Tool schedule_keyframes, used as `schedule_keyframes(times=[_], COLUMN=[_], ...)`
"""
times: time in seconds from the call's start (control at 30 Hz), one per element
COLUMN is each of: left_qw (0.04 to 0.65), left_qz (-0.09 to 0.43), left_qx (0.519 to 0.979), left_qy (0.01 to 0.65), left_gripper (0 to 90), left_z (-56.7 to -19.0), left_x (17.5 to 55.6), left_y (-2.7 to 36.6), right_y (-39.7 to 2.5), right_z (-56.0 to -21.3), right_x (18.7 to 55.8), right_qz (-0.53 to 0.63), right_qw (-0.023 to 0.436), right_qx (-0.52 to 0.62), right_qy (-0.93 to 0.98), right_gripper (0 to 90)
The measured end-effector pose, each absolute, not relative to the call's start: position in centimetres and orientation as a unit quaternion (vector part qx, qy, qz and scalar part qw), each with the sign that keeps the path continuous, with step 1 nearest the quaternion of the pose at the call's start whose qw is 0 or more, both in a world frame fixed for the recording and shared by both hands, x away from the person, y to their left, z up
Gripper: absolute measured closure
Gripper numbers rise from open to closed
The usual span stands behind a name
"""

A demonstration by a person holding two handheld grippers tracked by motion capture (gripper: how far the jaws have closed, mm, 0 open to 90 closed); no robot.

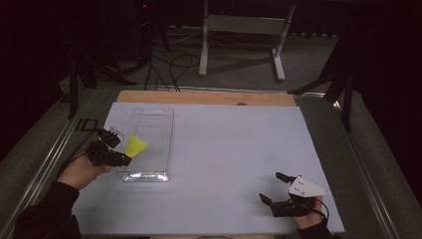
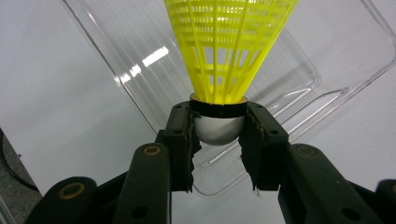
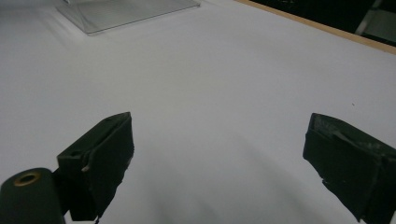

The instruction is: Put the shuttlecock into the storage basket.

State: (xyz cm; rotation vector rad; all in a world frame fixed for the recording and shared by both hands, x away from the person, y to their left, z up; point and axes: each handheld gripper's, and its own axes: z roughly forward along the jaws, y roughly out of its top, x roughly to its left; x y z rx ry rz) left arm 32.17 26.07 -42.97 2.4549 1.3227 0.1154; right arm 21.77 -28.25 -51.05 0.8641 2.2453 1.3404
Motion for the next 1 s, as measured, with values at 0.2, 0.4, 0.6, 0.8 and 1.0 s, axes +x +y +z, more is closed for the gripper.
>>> schedule_keyframes(times=[0.2,0.4,0.6,0.8,1.0], left_qw=[0.163,0.144,0.129,0.128,0.132], left_qz=[0.037,0.026,0.021,0.023,0.026], left_qx=[0.868,0.874,0.876,0.871,0.872], left_qy=[0.468,0.463,0.464,0.474,0.47], left_gripper=[66.0,66.0,65.9,64.5,58.1], left_z=[-43.3,-43.8,-43.9,-43.4,-42.7], left_x=[32.4,32.8,33.1,33.4,33.3], left_y=[26.0,25.6,25.2,25.1,24.9], right_y=[-28.2,-28.2,-28.3,-28.3,-28.3], right_z=[-51.0,-51.0,-51.0,-51.0,-51.0], right_x=[21.8,21.8,21.8,21.8,21.8], right_qz=[0.478,0.477,0.478,0.478,0.479], right_qw=[0.192,0.192,0.192,0.192,0.191], right_qx=[0.308,0.308,0.308,0.308,0.308], right_qy=[0.8,0.8,0.8,0.8,0.8], right_gripper=[8.8,8.8,8.8,8.8,8.8])
